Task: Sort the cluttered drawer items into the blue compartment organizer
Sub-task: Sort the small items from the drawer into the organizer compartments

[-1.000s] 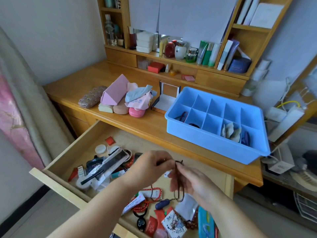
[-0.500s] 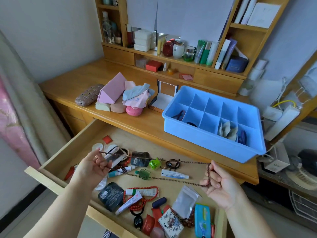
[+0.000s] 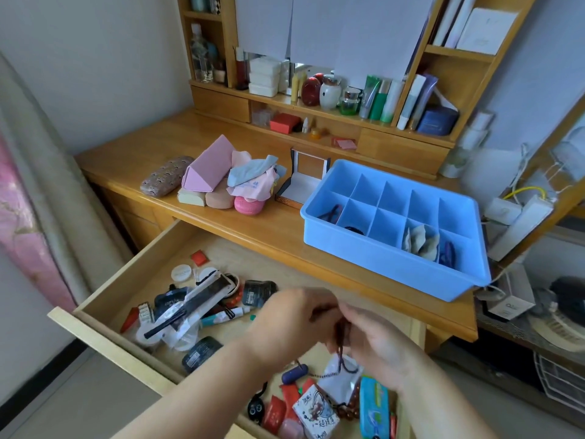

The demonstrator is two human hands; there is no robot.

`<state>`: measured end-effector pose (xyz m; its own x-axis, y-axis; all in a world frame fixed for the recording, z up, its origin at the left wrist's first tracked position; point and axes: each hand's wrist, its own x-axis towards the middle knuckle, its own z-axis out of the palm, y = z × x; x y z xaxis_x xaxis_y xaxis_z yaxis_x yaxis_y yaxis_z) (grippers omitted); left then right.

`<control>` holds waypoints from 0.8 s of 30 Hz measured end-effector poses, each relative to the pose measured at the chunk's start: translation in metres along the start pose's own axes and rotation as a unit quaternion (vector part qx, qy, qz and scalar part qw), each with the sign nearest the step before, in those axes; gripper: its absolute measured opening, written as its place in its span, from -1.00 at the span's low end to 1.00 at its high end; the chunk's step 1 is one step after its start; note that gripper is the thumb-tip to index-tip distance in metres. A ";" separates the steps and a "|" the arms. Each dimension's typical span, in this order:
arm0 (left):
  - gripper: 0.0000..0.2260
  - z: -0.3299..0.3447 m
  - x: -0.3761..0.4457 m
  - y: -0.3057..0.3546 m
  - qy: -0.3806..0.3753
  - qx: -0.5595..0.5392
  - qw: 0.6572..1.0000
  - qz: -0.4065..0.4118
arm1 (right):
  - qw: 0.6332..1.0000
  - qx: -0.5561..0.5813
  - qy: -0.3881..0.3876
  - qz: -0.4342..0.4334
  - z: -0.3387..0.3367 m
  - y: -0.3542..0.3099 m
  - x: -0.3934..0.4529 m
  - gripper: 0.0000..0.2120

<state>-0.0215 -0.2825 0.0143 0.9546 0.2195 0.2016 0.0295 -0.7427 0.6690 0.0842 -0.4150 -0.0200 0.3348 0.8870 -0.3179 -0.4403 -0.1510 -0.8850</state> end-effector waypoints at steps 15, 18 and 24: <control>-0.82 -0.005 -0.042 -0.129 0.319 -0.629 0.561 -0.433 | 0.916 0.338 0.217 0.022 -0.033 0.005 -0.007 -0.82; -0.80 0.008 -0.036 -0.097 0.235 -0.521 0.704 -0.422 | 0.934 0.312 0.173 0.014 -0.019 0.007 -0.002 -0.82; -0.87 0.004 -0.016 -0.014 -0.013 0.038 0.999 -0.036 | 0.995 0.087 0.047 -0.003 -0.006 -0.002 0.000 -0.64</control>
<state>-0.0356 -0.2780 -0.0018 0.9563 0.2591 0.1356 0.1202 -0.7709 0.6255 0.0899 -0.4169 -0.0198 0.4110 0.8413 -0.3513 -0.5735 -0.0610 -0.8170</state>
